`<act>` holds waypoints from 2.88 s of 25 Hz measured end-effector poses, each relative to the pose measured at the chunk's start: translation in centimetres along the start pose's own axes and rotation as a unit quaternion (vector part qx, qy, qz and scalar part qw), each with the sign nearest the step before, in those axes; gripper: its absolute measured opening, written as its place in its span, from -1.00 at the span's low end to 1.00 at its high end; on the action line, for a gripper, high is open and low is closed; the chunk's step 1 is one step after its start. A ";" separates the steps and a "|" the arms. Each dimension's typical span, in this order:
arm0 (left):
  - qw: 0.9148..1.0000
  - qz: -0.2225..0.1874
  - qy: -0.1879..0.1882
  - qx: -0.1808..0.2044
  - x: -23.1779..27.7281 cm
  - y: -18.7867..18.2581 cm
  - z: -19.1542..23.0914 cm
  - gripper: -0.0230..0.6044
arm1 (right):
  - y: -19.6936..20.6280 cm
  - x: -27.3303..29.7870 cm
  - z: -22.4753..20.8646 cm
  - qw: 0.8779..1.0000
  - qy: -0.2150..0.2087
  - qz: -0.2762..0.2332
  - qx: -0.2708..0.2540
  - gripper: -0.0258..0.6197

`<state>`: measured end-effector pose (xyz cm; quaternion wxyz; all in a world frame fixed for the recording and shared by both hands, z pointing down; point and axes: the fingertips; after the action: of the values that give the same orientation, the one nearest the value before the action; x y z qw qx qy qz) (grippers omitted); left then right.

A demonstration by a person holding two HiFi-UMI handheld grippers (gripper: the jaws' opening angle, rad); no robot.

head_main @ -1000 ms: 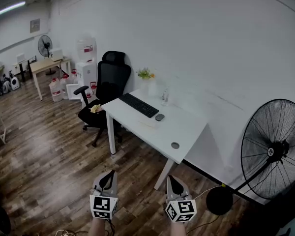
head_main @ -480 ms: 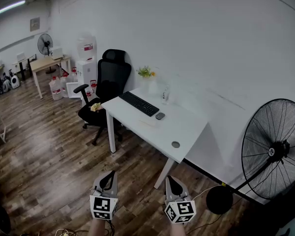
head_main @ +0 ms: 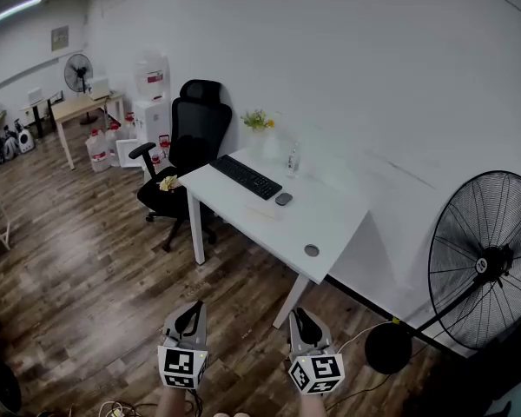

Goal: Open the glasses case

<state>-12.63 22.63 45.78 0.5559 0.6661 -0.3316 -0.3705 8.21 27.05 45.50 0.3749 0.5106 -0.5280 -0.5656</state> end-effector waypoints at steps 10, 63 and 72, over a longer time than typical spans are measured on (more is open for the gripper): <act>1.000 -0.002 0.000 -0.002 0.1 0.0 0.6 -0.90 | -0.5 0.6 0.7 1.000 -0.014 -0.015 0.021 -0.37; 0.997 0.026 -0.076 -0.004 47.2 10.0 21.7 -0.90 | 10.4 49.1 -22.5 0.999 -0.024 0.032 0.028 -0.25; 0.999 0.026 -0.044 -0.003 53.5 10.5 22.2 -0.90 | 12.2 53.0 -23.9 0.998 -0.020 0.056 0.020 -0.25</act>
<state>-5.04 -35.71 47.12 0.5524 0.6384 -0.3718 -0.3861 19.58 -31.13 49.72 0.3850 0.4759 -0.5746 -0.5433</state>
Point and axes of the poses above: the fingertips, and each gripper's own axes: x forward along the fingers, z to its left, y out of its underside, and after that the axes turned 10 degrees about -z, right-handed
